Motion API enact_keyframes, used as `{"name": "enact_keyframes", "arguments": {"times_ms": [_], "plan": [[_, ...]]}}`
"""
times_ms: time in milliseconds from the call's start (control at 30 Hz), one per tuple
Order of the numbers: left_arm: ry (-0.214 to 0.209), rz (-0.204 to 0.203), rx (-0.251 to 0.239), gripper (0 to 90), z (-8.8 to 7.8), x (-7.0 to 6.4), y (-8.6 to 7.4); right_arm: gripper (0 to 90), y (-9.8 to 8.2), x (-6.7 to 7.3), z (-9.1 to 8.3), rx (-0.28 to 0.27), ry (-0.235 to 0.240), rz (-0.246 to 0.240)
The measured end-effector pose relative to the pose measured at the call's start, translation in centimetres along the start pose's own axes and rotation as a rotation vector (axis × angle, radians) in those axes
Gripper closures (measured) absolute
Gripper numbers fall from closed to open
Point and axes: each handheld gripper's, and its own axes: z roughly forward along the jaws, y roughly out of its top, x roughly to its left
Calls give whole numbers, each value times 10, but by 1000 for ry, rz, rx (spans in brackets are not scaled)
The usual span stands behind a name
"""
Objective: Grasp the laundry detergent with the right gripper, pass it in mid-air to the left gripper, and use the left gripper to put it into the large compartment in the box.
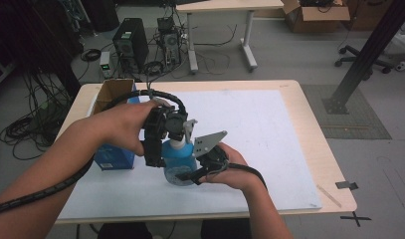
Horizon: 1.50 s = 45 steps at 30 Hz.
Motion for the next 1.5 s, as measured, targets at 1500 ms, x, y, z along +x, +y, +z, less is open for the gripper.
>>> {"name": "enact_keyframes", "arguments": {"times_ms": [1500], "plan": [[16,-9,-1,115,8,-2,7,438,8,-2,10,-11,-21,-7]]}}
